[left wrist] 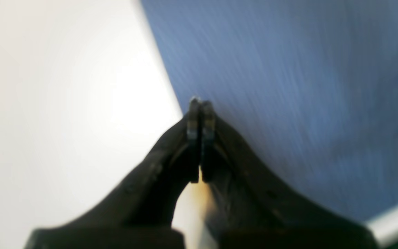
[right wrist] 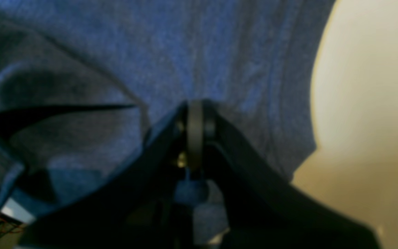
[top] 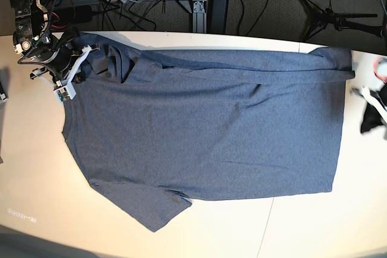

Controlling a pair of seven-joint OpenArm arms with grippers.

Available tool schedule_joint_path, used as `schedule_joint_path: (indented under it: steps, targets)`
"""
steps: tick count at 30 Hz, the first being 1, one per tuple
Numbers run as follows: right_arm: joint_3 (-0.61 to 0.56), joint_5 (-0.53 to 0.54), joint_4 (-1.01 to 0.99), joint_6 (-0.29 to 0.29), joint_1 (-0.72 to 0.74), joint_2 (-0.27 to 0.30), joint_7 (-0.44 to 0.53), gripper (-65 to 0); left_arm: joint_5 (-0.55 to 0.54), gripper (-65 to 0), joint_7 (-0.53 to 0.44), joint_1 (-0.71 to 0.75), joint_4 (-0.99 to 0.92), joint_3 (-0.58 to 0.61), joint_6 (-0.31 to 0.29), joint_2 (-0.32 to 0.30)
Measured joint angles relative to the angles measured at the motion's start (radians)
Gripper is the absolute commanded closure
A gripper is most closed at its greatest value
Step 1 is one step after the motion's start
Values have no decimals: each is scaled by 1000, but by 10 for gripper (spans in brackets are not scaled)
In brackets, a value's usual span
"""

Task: Fold the T-shirt properly
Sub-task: 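Open the left gripper, release the hem and raise it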

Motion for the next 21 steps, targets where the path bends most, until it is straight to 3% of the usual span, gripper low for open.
schedule_joint_path:
  steps: [1, 5, 7, 11, 21]
  targets:
    - [0, 0, 0, 0, 0, 0, 0, 0, -16, -1, -22, -23, 0, -25, 1, -3]
    - [1, 1, 2, 0, 0, 0, -1, 0, -20, -196, -65, -105, -9, -35, 16, -2]
    - [1, 1, 2, 0, -1, 0, -1, 0, -10, -251, -90, -138, -59, -13, 42, 2]
    - [1, 0, 2, 0, 0, 2, 0, 0, 27, -258, -174, -244, -237, 69, 64, 13]
    - [1, 0, 2, 0, -2, 2, 0, 0, 26, -258, -233, -634, -801, 320, 58, 118]
